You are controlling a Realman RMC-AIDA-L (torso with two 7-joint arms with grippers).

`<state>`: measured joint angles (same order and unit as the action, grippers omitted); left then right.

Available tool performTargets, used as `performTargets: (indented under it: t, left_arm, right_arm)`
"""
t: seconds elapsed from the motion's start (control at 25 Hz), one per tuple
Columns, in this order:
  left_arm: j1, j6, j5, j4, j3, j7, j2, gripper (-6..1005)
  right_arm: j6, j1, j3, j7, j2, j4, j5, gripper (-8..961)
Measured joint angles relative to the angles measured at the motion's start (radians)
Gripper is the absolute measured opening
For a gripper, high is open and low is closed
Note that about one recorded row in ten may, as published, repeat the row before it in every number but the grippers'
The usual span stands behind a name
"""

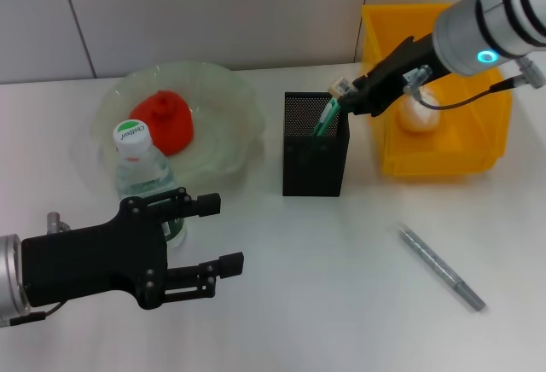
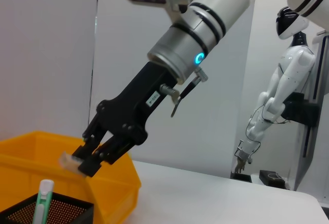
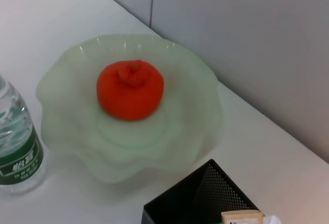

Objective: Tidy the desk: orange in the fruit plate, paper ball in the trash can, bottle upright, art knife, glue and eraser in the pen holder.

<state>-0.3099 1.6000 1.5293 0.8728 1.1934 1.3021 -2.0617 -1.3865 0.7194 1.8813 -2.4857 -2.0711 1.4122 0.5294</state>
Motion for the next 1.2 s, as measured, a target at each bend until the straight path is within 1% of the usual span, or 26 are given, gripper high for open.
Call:
performTargets:
  t: [0.04,0.24,0.64,0.84,1.16,1.2]
  left_arm:
    - [0.0,0.0,0.0,0.0,0.0,-0.001,0.0,792]
    - [0.0,0.0,0.0,-0.006,0.0,-0.003,0.0,792]
    - [-0.021,0.0,0.0,-0.024,0.0,-0.005,0.0,792]
    - [-0.021,0.0,0.0,-0.025,0.0,-0.005,0.0,792]
    - [-0.019,0.0,0.0,-0.026,0.0,-0.006,0.0,791]
    - [-0.018,0.0,0.0,-0.026,0.0,-0.006,0.0,791]
  right_arm:
    - [0.018,0.013,-0.002,0.003,0.0,-0.034,0.0,257]
    - [0.052,0.032,-0.011,0.012,0.0,-0.095,0.0,257]
    - [0.115,0.05,-0.065,0.013,-0.001,-0.162,0.0,258]
    - [0.122,0.065,-0.065,0.013,-0.001,-0.183,0.0,258]
    - [0.136,0.067,-0.065,0.013,-0.003,-0.178,0.0,259]
    - [0.137,0.068,-0.065,0.013,-0.003,-0.177,0.0,291]
